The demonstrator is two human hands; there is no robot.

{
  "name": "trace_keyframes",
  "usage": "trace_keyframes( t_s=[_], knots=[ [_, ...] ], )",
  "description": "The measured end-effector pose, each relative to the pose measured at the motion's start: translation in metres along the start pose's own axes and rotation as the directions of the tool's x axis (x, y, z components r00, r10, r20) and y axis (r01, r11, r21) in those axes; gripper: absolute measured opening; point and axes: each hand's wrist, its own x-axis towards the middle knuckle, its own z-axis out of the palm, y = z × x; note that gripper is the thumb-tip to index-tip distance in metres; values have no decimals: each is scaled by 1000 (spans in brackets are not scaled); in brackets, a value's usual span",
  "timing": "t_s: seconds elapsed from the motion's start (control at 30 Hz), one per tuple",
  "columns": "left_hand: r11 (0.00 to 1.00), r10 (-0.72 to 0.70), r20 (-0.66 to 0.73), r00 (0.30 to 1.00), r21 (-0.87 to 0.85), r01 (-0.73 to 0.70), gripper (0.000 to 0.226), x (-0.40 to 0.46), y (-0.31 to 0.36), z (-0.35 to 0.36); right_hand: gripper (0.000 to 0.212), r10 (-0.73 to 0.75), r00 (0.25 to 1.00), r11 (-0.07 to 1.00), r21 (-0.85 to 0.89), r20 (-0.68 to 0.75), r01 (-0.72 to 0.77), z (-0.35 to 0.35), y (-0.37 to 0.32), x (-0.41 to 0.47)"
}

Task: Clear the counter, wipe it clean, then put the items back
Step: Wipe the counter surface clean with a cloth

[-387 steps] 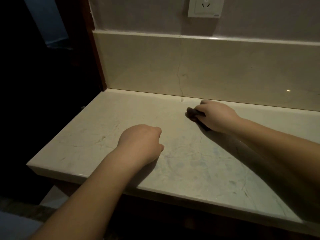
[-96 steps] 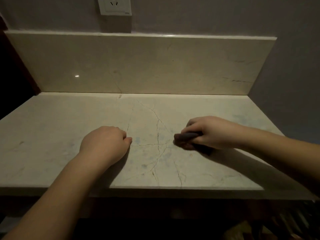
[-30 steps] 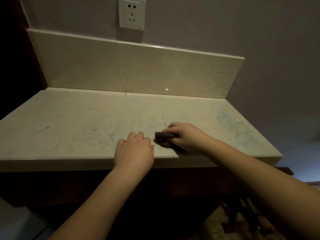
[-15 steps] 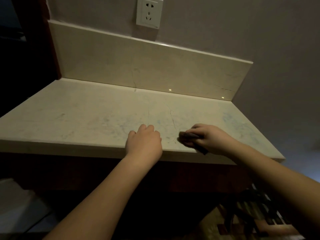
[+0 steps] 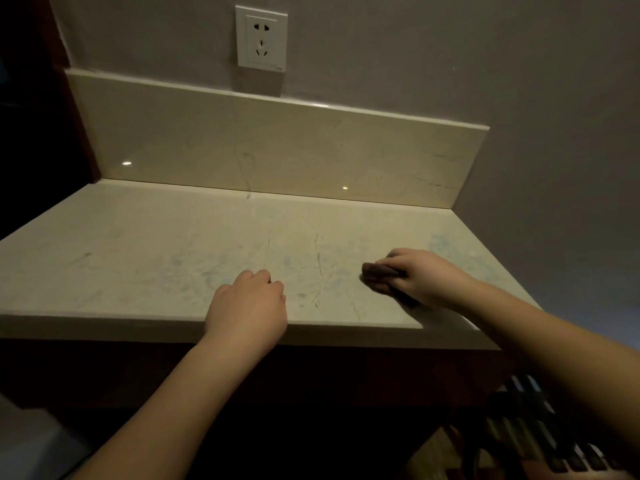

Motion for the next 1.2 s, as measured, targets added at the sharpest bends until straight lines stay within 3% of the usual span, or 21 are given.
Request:
trace_keyframes(
  t_s=[0.17,0.33,0.5,0.57,0.73,0.8,0.93,1.1,1.2],
  knots=[
    [997,-76,99,992,36,73,39,10,8,-10,25,-108,993,994,31,-44,109,8,-1,-11],
    [978,-206,157,966,65,198,44,30,23,-23,30,-307,949,951,43,65,305,3,-4,-50],
    [957,-289,160,944,40,287,41,47,33,-24,29,-361,924,932,43,128,359,-7,2,-35],
    [956,-289,168,942,-6,294,41,53,41,-24,30,-328,938,945,30,115,327,-8,13,-15],
    [973,-221,158,962,-26,227,42,66,68,-23,28,-89,996,994,-68,-17,88,-14,57,60],
    [978,-191,184,964,-42,202,42,72,78,-20,26,-69,997,994,-87,-44,65,-11,64,75],
    [980,-165,241,956,-65,185,39,79,87,-15,27,-172,985,985,-24,1,172,-13,59,54],
    [982,-156,277,948,-63,180,36,85,95,-12,30,-380,915,924,5,136,383,-18,59,7],
    [987,-141,347,927,-19,158,40,89,99,-13,30,-398,901,914,-10,170,406,-21,60,14]
  ],
)
